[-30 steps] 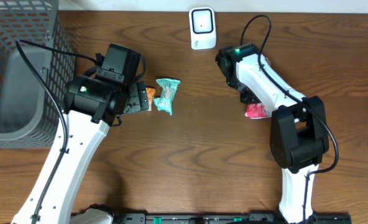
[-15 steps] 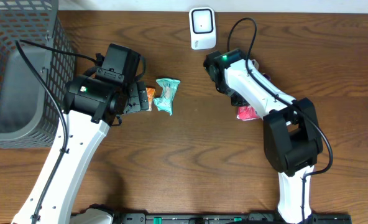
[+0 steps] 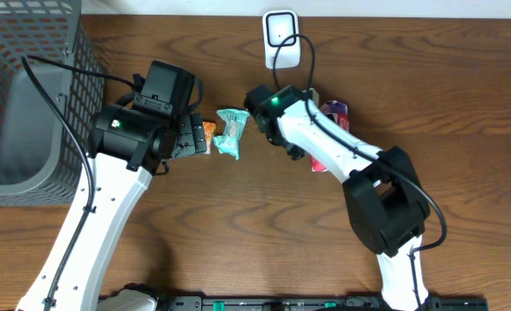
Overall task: Scan the item barcode
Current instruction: 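Carry the pink pack up to the scanner face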
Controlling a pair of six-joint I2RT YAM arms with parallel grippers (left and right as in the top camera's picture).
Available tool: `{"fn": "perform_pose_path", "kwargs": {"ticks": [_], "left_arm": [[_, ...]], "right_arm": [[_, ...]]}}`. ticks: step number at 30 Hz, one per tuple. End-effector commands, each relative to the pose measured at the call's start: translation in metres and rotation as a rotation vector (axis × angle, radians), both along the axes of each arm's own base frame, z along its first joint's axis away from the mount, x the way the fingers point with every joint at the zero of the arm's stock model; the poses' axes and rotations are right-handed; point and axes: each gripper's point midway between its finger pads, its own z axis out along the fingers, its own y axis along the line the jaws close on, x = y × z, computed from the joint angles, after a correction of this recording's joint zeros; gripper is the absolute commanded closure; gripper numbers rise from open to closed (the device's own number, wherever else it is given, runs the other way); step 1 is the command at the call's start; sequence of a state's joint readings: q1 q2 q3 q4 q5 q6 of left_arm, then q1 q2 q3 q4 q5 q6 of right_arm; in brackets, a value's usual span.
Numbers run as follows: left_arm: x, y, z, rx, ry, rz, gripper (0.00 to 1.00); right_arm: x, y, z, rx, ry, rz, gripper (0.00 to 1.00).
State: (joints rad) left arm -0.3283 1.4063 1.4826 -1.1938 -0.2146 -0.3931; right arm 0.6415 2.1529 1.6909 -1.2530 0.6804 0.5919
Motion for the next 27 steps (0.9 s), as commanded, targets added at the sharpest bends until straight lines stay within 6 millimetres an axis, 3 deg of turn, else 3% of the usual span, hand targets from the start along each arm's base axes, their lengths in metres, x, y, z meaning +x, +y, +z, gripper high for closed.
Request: {"fn": "perform_pose_path", "kwargs": {"ticks": [1, 7, 12, 20, 27], "left_arm": [[0.0, 0.002, 0.004, -0.005, -0.012, 0.014, 0.02], [0.0, 0.002, 0.004, -0.005, -0.012, 0.014, 0.02], [0.0, 0.002, 0.004, -0.005, -0.012, 0.014, 0.02], [0.0, 0.002, 0.004, -0.005, -0.012, 0.014, 0.02], [0.0, 0.002, 0.004, -0.005, -0.012, 0.014, 0.02]], "right_arm": [[-0.005, 0.022, -0.008, 0.038, -0.003, 0.028, 0.22], [-0.005, 0.048, -0.014, 0.122, -0.021, 0.055, 0.03], [0.002, 0.061, -0.008, 0.197, -0.016, 0.062, 0.02], [0.022, 0.083, 0.02, 0.313, -0.033, 0.108, 0.03], [0.024, 0.08, 0.022, 0.323, -0.026, 0.095, 0.03]]}}
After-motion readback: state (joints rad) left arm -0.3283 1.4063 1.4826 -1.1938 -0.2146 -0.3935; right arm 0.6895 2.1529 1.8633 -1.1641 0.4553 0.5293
